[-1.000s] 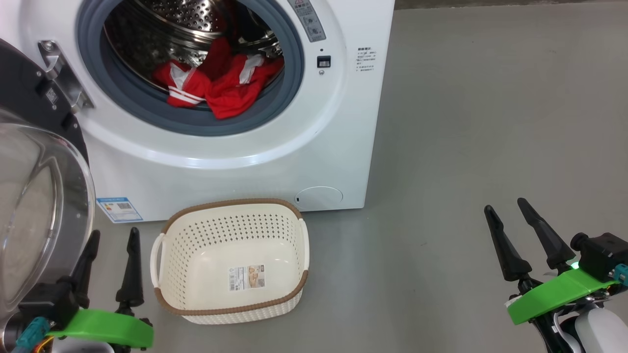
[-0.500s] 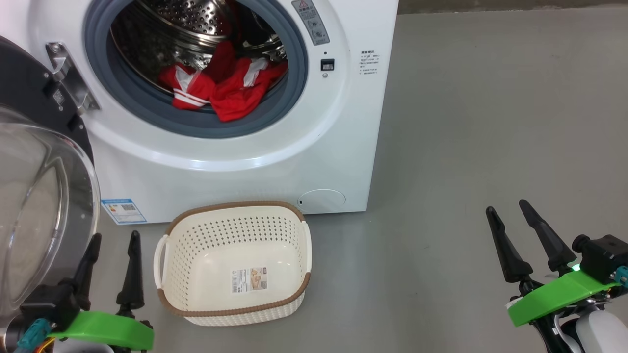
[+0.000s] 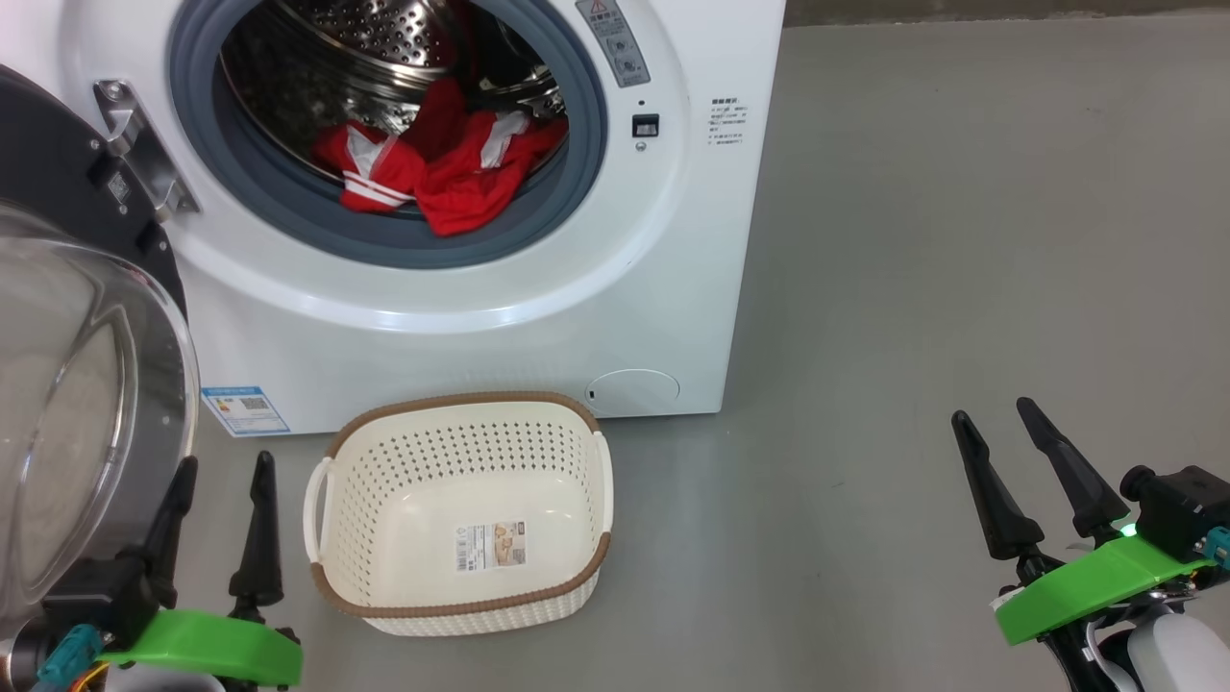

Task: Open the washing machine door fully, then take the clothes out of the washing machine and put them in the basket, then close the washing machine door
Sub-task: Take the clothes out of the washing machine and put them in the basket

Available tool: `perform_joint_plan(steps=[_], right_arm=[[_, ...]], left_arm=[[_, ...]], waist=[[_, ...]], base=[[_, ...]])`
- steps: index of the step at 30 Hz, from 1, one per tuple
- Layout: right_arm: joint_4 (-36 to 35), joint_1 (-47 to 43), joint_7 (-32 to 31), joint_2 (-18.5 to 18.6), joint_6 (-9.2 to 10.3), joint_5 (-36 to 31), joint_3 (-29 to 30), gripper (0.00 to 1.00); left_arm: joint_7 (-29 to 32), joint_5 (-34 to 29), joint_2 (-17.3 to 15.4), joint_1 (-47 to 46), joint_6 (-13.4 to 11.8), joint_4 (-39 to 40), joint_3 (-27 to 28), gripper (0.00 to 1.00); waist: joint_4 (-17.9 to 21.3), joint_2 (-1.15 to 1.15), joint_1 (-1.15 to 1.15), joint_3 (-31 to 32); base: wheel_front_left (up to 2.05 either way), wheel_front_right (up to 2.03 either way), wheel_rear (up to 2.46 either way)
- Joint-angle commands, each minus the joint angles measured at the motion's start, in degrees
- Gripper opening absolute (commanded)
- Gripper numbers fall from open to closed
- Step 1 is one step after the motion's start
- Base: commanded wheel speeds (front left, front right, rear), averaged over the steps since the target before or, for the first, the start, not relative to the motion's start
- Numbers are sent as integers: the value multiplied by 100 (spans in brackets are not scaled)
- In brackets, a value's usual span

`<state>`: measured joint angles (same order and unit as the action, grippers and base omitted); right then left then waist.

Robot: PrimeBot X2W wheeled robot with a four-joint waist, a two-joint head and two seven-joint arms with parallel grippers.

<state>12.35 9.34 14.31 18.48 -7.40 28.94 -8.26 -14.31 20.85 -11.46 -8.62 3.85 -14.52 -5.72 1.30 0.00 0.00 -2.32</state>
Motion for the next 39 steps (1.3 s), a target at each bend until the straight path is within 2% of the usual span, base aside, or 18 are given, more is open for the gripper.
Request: perform_joint_plan(steps=[1,24,39], right_arm=[[-160,31,69,81,-9,-18,-58,100],[-185,60,69,83,-9,-40,-36,100],[-191,104,69,72,-9,-49,-27,100]], left_arm=[[-69,-41,-122,-152,42,120,232,100],[-69,-109,-8,-194,155,132,393,100],[-69,-113,31,-268,228,127,444,100]], waist=[[-2,0,0,-6],[-23,0,0,-77],[-12,0,0,-144]], base=[[31,-31,0],[101,-101,0],[13,-13,0]])
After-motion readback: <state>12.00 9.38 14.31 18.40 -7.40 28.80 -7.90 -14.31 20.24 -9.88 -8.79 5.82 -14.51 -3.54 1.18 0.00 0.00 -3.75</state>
